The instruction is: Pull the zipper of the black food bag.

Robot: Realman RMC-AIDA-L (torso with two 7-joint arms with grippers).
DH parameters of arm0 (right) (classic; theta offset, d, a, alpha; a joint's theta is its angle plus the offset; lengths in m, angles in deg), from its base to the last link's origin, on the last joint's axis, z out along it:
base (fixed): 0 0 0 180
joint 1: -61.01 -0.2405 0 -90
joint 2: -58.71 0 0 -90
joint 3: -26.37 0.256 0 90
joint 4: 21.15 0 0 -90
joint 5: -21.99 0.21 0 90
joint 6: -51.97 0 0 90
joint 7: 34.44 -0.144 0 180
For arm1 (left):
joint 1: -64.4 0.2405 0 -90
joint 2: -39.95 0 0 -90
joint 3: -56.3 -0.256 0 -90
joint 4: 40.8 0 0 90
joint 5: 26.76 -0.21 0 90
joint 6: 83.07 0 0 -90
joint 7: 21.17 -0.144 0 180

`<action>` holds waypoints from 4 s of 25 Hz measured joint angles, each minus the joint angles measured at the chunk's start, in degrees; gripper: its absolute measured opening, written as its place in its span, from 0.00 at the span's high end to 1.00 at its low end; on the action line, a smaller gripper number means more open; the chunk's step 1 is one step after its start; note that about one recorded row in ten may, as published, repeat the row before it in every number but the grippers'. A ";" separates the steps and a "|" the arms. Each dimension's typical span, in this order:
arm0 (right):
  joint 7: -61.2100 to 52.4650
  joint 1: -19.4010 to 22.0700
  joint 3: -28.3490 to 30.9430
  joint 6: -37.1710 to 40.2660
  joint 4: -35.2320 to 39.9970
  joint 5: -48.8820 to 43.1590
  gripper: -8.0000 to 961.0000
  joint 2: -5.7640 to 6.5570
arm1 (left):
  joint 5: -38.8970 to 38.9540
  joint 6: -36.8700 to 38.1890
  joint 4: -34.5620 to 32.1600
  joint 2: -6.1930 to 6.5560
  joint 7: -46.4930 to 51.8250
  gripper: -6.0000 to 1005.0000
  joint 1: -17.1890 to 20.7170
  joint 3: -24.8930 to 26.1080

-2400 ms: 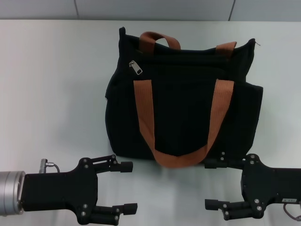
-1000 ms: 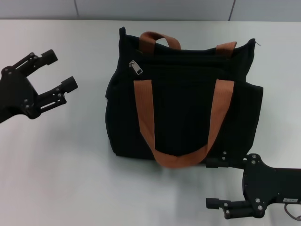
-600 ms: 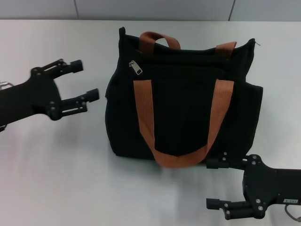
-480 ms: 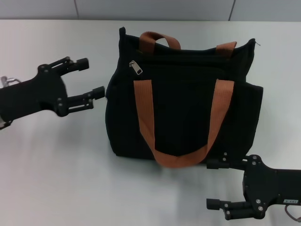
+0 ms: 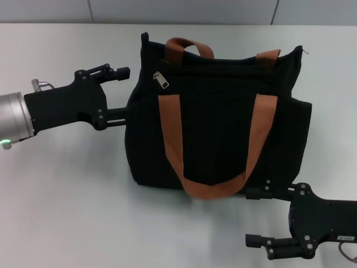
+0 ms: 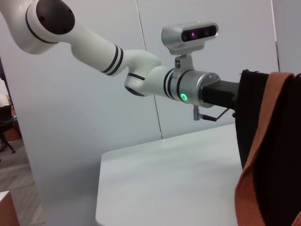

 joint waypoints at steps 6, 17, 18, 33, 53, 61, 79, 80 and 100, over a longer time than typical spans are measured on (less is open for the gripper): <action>-0.02 -0.01 0.00 0.00 0.00 0.15 0.17 0.02 | -0.02 -2.99 -1.40 -1.24 -0.55 0.22 -0.08 -0.27; -0.02 -0.01 0.11 0.00 0.00 0.29 0.18 -0.04 | 3.23 0.55 -1.84 -1.96 -3.55 0.42 2.00 0.49; -0.02 -0.01 0.15 0.00 0.00 0.29 0.18 -0.05 | 3.43 0.85 -1.84 -2.00 -3.61 0.46 2.17 0.51; -2.25 -0.55 0.25 4.46 0.00 3.02 0.19 -0.07 | 7.42 4.05 -1.54 -2.38 -4.53 0.95 3.67 0.47; -52.27 -14.40 -0.27 6.14 7.64 19.98 0.20 0.89 | 11.29 6.66 -0.40 -2.72 -5.12 0.97 5.41 0.43; -63.89 -20.55 -1.06 0.93 9.44 16.14 0.20 1.96 | 11.41 6.55 -0.41 -2.72 -5.12 0.97 5.41 0.41; -78.21 -27.71 -9.44 -7.02 11.02 11.11 0.21 2.78 | 12.43 6.79 0.65 -2.79 -5.82 0.97 5.16 0.43; -78.70 -28.05 -9.55 -7.32 11.03 10.61 0.21 2.80 | 12.46 6.78 0.78 -2.82 -5.94 0.97 5.14 0.44; -83.23 -31.26 -13.70 -10.77 10.99 8.80 0.22 2.33 | 13.29 7.34 1.06 -2.80 -6.00 0.97 4.77 0.31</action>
